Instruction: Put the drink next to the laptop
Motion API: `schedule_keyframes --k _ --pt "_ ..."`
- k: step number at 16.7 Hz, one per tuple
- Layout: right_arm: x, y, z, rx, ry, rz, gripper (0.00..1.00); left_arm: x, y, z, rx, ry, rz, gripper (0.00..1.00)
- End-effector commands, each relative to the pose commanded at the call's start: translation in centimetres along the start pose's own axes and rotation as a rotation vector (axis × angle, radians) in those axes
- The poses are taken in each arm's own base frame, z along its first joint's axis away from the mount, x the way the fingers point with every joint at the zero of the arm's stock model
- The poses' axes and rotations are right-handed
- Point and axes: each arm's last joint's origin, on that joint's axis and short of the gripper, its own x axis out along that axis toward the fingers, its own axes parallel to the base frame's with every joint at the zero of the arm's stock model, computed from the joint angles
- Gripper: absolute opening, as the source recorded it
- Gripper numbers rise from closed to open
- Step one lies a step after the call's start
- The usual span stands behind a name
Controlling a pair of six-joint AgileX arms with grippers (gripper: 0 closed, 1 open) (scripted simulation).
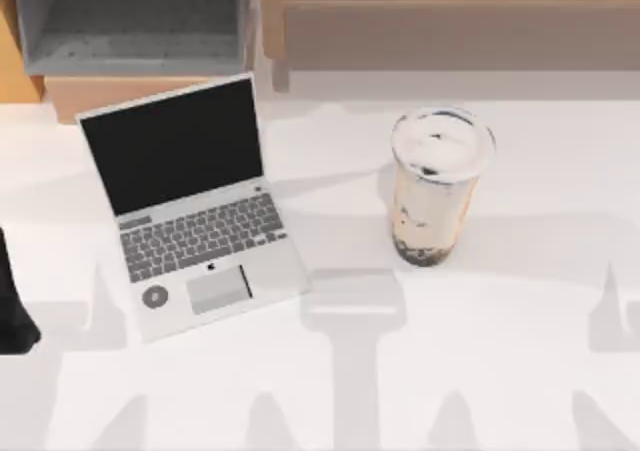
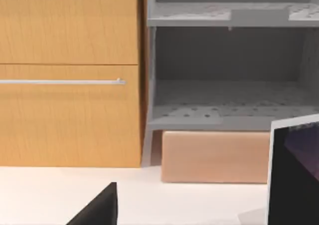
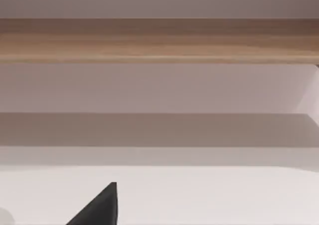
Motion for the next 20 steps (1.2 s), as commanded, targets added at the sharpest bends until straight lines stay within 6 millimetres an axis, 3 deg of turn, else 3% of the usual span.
schedule_keyframes --k 6,11,16,20 --pt "0.4 0.4 0.9 0.008 -0.016 -0.004 1.0 0.0 0.0 0.0 0.0 0.0 0.0 1.0" --pt "2.3 2.1 2.8 0.04 -0.036 -0.003 1.0 0.0 0.0 0.0 0.0 0.0 0.0 1.0" --pt "5.4 6.1 3.8 0.07 -0.035 0.005 1.0 0.0 0.0 0.0 0.0 0.0 0.0 1.0" --pt "7.7 11.1 2.5 0.075 -0.023 0.008 1.0 0.0 0.0 0.0 0.0 0.0 0.0 1.0"
